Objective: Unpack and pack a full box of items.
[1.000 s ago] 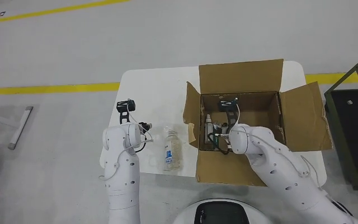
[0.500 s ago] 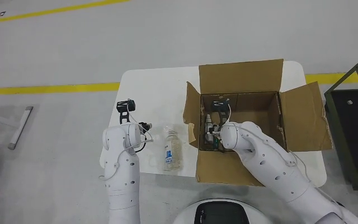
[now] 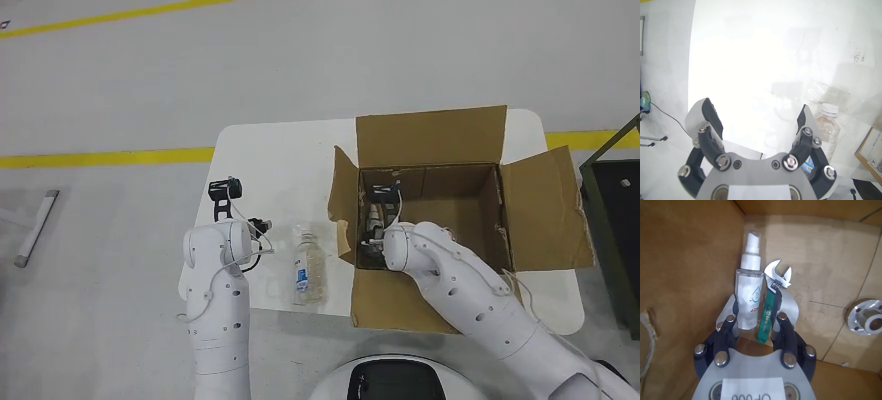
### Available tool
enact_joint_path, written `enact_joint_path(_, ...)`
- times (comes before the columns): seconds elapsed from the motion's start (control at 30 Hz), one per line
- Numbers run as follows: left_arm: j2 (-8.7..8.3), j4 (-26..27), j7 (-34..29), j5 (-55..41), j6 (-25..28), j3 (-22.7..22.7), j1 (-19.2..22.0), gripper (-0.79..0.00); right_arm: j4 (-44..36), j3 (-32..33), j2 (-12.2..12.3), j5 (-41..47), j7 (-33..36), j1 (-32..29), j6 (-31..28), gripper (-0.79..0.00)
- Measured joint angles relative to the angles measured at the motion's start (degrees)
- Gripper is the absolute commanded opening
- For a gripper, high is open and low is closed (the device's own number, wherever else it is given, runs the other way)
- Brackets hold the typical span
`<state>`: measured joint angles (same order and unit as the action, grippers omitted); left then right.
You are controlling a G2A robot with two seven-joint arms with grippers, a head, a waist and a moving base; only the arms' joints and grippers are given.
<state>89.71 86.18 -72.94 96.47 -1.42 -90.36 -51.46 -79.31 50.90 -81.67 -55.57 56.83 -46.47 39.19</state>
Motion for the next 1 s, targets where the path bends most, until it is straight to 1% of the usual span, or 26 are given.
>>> enact_joint_path(0.33, 0.00, 0.0, 0.0, 0.0, 0.0, 0.0, 0.0, 0.000, 0.5, 1.1, -0.6, 0.7, -0.9, -0.2, 1.5, -0.422)
enact_joint_path(0.83, 0.00, 0.0, 0.0, 0.0, 0.0, 0.0, 0.0, 0.000, 2.5, 1.5, -1.5, 1.8, -0.9, 0.1, 0.0, -0.440)
enact_joint_path(0.87, 0.00, 0.0, 0.0, 0.0, 0.0, 0.0, 0.0, 0.000, 2.7, 1.6, -1.5, 1.8, -0.8, 0.1, 0.0, -0.453)
enact_joint_path(0.9, 0.00, 0.0, 0.0, 0.0, 0.0, 0.0, 0.0, 0.000, 2.9, 1.6, -1.6, 1.8, -0.6, 0.2, -0.1, -0.517)
enact_joint_path(0.97, 0.00, 0.0, 0.0, 0.0, 0.0, 0.0, 0.0, 0.000, 3.0, 1.7, -1.6, 1.6, -0.6, 0.2, -0.2, -0.785)
enact_joint_path(1.0, 0.00, 0.0, 0.0, 0.0, 0.0, 0.0, 0.0, 0.000, 2.9, 1.7, -1.7, 1.3, -0.8, 0.2, -0.1, -0.785)
